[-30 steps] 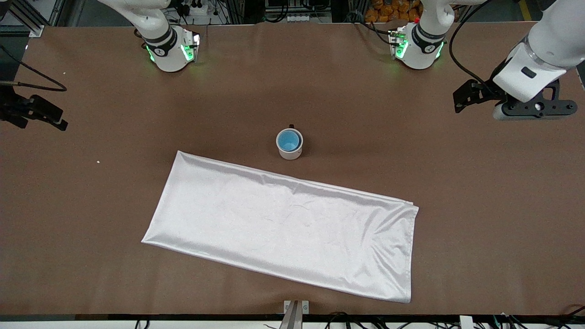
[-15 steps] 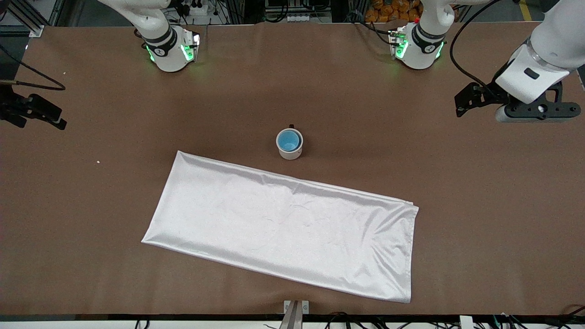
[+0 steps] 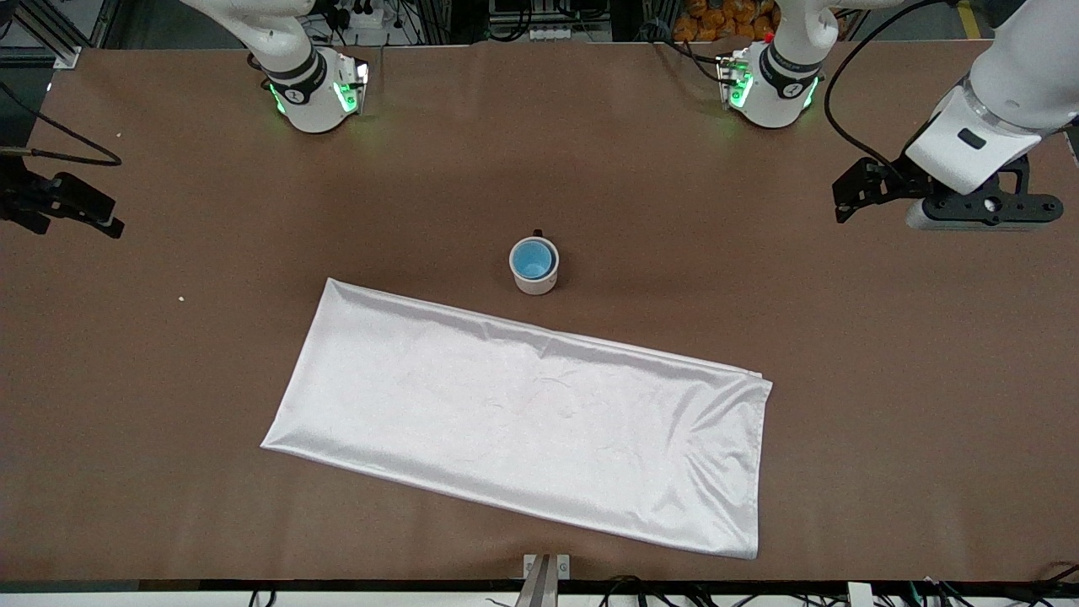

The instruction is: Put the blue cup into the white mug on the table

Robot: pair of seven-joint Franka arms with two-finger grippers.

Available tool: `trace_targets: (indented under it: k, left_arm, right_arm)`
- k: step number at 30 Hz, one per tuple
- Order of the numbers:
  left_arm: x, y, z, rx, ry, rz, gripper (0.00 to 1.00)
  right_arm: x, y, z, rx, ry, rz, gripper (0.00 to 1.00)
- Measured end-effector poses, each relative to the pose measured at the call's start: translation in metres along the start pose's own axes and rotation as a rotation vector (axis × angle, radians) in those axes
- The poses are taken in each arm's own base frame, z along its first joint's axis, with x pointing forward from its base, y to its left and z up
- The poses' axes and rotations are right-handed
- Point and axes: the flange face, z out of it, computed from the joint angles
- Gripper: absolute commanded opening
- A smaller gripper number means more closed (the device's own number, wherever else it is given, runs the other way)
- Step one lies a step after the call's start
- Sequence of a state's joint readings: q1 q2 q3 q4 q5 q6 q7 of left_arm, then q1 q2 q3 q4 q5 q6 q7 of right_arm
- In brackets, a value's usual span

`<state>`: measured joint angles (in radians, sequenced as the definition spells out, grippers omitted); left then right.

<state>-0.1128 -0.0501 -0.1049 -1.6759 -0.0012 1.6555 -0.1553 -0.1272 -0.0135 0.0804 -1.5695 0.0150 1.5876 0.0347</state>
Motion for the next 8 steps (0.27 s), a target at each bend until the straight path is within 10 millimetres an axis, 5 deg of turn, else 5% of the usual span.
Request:
trace_targets:
  k: [8]
  left_arm:
    - [0.0011,0.0002,0.0005,-0.001,0.006,0.008,1.00]
  right_arm:
    - [-0.0008,0.0000,0.0006,0.000,-0.007,0.000,1.00]
